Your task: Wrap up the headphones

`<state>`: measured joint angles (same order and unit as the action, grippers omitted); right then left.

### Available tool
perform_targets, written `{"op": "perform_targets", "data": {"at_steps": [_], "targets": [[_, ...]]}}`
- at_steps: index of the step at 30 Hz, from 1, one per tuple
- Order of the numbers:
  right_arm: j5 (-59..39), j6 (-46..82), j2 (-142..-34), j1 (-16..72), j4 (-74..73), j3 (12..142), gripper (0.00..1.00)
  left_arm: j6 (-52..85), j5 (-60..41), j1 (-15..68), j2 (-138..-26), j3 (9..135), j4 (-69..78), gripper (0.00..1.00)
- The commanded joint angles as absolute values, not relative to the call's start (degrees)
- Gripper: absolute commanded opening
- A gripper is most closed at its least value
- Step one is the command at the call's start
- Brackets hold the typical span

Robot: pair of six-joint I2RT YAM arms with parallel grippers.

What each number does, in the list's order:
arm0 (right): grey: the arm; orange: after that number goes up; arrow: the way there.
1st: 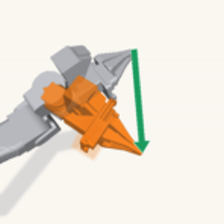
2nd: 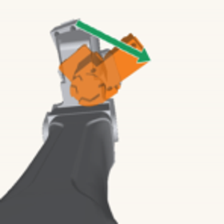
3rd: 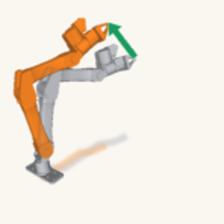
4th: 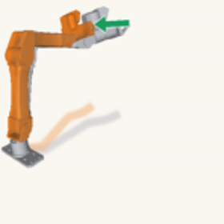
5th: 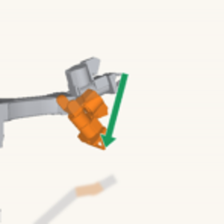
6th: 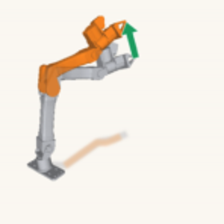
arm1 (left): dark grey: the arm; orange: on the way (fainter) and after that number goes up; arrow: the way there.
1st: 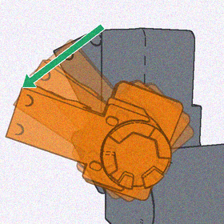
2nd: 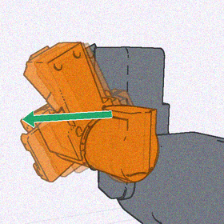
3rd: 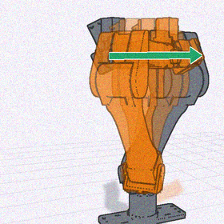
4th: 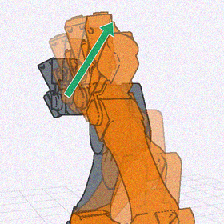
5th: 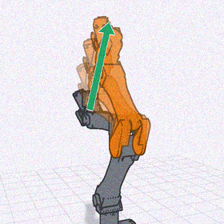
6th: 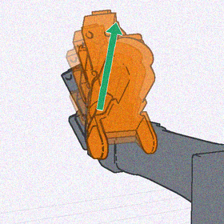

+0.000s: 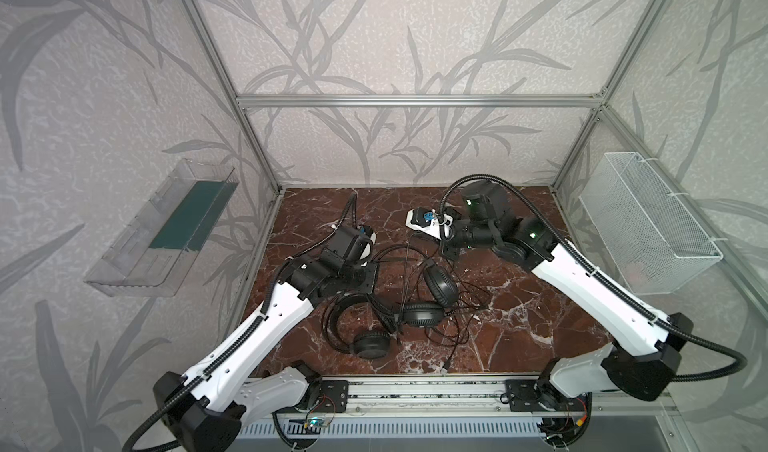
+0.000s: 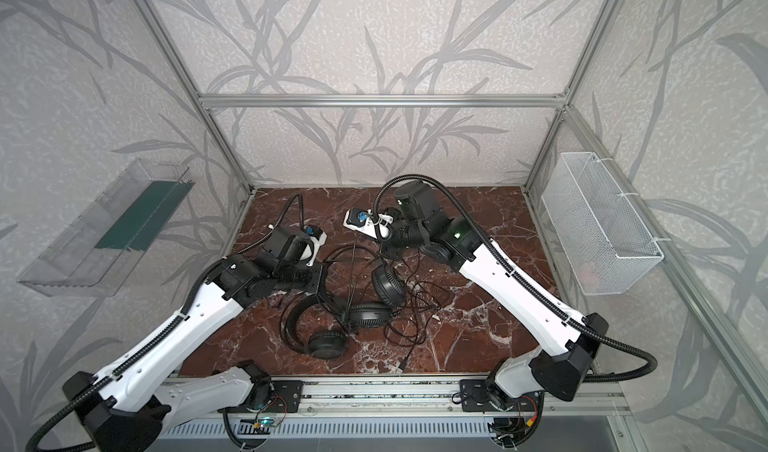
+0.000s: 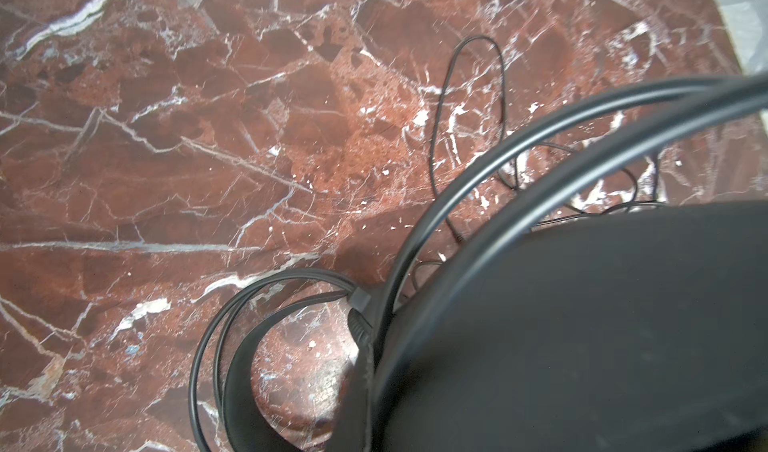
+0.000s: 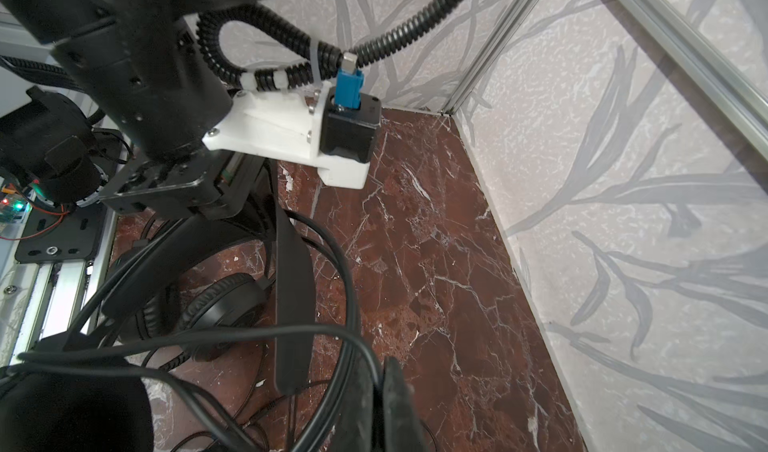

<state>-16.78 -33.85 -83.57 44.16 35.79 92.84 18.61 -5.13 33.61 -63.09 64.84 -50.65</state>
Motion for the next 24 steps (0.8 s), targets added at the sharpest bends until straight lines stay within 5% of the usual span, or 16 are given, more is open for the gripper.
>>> {"op": "perform_targets", "data": {"at_steps": [1,18,24], "targets": [[-17.9,-31.8,-85.1,42.4,29.4,92.6,0.00,17.9,-9.6,34.2,-61.7,66.4,-51.7,0.00],[-21.5,-24.8,-84.9,36.5,19.7,84.0,0.00,20.8,-3.4,34.1,-61.1,71.9,-54.6,0.00],[-22.7,-21.4,-85.1,34.3,16.5,82.3,0.18,22.8,-1.3,33.6,-61.0,73.1,-55.2,0.00]]}}
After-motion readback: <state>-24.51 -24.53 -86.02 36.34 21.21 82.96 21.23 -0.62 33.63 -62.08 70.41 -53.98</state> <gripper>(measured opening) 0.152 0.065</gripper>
